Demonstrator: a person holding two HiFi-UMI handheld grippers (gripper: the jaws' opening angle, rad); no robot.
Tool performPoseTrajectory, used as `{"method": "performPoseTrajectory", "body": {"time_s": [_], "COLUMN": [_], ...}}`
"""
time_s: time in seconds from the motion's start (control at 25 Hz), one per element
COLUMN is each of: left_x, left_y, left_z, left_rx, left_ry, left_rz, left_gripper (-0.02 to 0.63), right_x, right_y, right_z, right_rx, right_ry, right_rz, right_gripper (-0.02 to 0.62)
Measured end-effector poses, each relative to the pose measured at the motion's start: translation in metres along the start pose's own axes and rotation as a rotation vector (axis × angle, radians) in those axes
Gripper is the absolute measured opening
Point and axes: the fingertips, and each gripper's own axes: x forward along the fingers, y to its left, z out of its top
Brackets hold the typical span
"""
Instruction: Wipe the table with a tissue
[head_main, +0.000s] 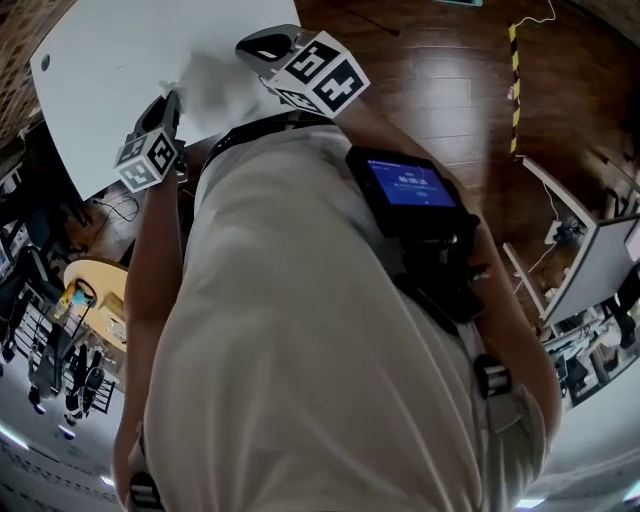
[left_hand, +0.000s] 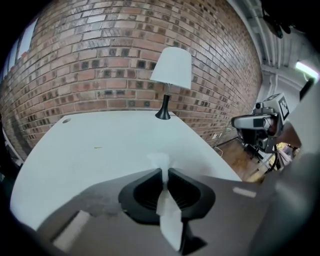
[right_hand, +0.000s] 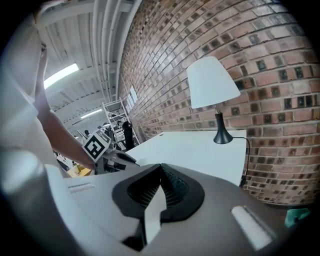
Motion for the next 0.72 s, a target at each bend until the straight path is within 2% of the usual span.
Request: {"method": "performPoseTrajectory", "body": {"time_s": [0.2, 0.32, 0.48, 0.64, 0.72], "left_x": [0.002, 0.011, 0.023, 0.036, 0.049], "left_y": [-0.013, -0.023, -0.011, -0.010, -0.009], "left_z": [0.007, -0.002, 0.002, 0.007, 0.017], "left_rx": [0.043, 0.065, 0.090, 0.072, 0.100], "left_ry": [-0.015, 0.011, 0.038, 0.075, 0.098], "left_rz": [-0.026, -0.042, -0.118, -0.238, -0.233], "left_gripper": [0.044, 0.044, 0.044, 0.044, 0.044], "right_x": [0.008, 0.005, 0.024, 0.043, 0.045], "right_y": [0.006, 0.006, 0.009, 0.027, 0.026], "right_z": [0.009, 0.001, 0.004, 0.000, -0.001], "right_rx": [-0.024, -0.020, 0.010, 0.031, 0.045], "right_ry": [0.000, 0.017, 0.024, 0.043, 0.050], "right_rz": [0.024, 0.014, -0.035, -0.052, -0.065], "right_gripper": [0.008, 0.008, 0.008, 0.008, 0.008]}}
